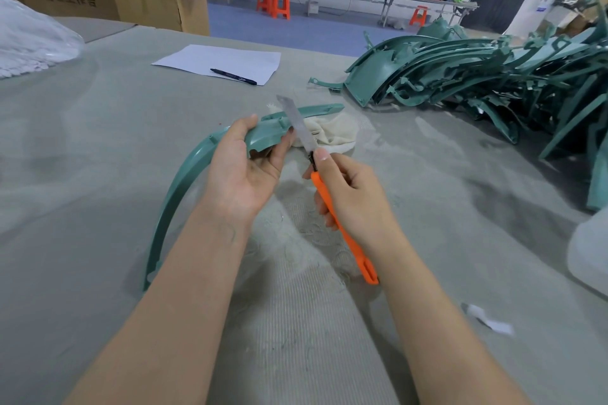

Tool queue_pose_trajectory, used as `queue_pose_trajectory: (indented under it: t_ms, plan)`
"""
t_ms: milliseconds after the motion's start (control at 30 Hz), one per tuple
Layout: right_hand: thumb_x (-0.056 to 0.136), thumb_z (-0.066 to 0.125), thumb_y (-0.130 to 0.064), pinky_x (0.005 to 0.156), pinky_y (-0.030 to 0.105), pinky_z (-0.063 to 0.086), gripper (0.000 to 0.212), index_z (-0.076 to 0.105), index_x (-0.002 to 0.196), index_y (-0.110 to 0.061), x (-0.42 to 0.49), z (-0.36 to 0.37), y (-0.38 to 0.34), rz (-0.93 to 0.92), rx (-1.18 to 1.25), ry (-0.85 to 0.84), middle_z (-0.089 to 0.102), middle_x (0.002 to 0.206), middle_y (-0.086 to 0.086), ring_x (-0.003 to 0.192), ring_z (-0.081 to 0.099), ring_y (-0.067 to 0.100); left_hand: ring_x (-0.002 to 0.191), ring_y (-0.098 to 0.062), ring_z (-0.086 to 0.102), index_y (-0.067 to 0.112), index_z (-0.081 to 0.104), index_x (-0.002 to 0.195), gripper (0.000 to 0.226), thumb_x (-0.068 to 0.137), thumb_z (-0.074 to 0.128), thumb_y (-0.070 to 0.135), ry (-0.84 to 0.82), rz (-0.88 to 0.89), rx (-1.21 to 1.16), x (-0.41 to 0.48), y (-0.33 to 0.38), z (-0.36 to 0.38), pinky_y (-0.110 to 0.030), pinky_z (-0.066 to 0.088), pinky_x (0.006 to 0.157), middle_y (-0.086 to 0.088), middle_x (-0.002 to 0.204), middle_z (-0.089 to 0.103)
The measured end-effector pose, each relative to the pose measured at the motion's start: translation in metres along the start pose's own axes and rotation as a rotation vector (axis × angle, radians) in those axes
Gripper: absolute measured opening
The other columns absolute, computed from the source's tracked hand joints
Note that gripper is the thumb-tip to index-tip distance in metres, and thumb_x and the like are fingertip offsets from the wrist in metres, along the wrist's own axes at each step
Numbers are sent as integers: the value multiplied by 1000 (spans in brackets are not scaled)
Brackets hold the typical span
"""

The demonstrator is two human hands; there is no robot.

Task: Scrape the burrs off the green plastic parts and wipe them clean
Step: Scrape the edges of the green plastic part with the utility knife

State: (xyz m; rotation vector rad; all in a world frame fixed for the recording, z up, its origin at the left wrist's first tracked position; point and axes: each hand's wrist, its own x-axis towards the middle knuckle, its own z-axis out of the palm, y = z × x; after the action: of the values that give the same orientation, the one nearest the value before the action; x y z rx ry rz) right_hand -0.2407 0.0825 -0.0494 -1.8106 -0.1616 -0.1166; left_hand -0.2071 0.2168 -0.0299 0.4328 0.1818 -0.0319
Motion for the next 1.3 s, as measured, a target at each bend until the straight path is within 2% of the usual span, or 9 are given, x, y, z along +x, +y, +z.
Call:
queue_pose_trajectory:
  t_ms: [133, 267, 367, 467, 567, 633, 867, 1133, 1300]
  plan:
    - [99, 47, -40, 41, 20, 39, 42, 63, 83, -5, 1, -1, 1, -1, 34, 65, 49, 52, 4, 42, 45, 12, 106, -41, 63, -3, 51, 115, 23, 96, 49, 9, -34, -73, -49, -2, 1, 2, -24, 58, 54, -26, 129, 55]
    - [98, 46, -43, 49, 29, 41, 42, 63, 81, -8, 0, 4, 3, -58, -56, 71, 52, 52, 3, 45, 48, 13, 115, -40, 57, -6, 55, 102, 17, 96, 46, 8, -43, -157, -135, -5, 0, 5, -24, 58, 53, -26, 131, 53]
    - [99, 46, -43, 50, 31, 41, 42, 62, 79, -10, 0, 5, 3, -93, -83, 70, 51, 51, 1, 45, 48, 14, 116, -40, 56, -6, 54, 107, 20, 96, 46, 7, -47, -179, -167, -7, 0, 5, -24, 58, 54, -28, 129, 54]
    - [99, 46, -42, 47, 27, 40, 40, 61, 77, -13, 0, 6, 4, -114, -87, 62, 50, 49, -1, 43, 47, 13, 113, -39, 58, -8, 54, 111, 23, 96, 46, 6, -53, -192, -191, -8, 1, 6, -23, 58, 53, -32, 120, 57]
    - [99, 46, -42, 47, 26, 41, 39, 61, 76, -15, 0, 6, 5, -134, -94, 46, 50, 48, -2, 43, 48, 12, 101, -42, 61, -11, 55, 111, 25, 97, 45, 7, -63, -199, -192, -9, 1, 7, -22, 56, 49, -38, 98, 61]
    - [100, 46, -43, 48, 26, 42, 39, 60, 77, -14, 0, 6, 6, -140, -95, 37, 50, 48, -3, 43, 48, 12, 94, -43, 62, -12, 55, 108, 24, 97, 45, 8, -58, -196, -191, -10, 1, 8, -23, 56, 49, -37, 95, 61]
    - [91, 42, -53, 48, 29, 43, 44, 57, 73, -16, 2, 7, 8, -160, -88, 0, 48, 45, -6, 42, 47, 9, 93, -44, 61, -10, 52, 116, 27, 99, 44, 10, -40, -183, -184, -12, 1, 9, -24, 53, 44, -35, 121, 55]
    - [90, 42, -54, 47, 27, 41, 49, 56, 76, -9, 2, 7, 9, -178, -81, -22, 47, 45, -7, 42, 46, 9, 96, -47, 60, -10, 44, 134, 40, 98, 44, 7, -29, -161, -187, -15, 0, 11, -30, 52, 40, -32, 128, 52]
    - [94, 45, -50, 45, 27, 42, 46, 54, 74, -10, 1, 6, 7, -173, -52, -41, 47, 46, -6, 42, 46, 10, 100, -47, 60, -10, 39, 138, 43, 98, 43, 6, -23, -133, -175, -13, 0, 10, -31, 52, 40, -30, 131, 51]
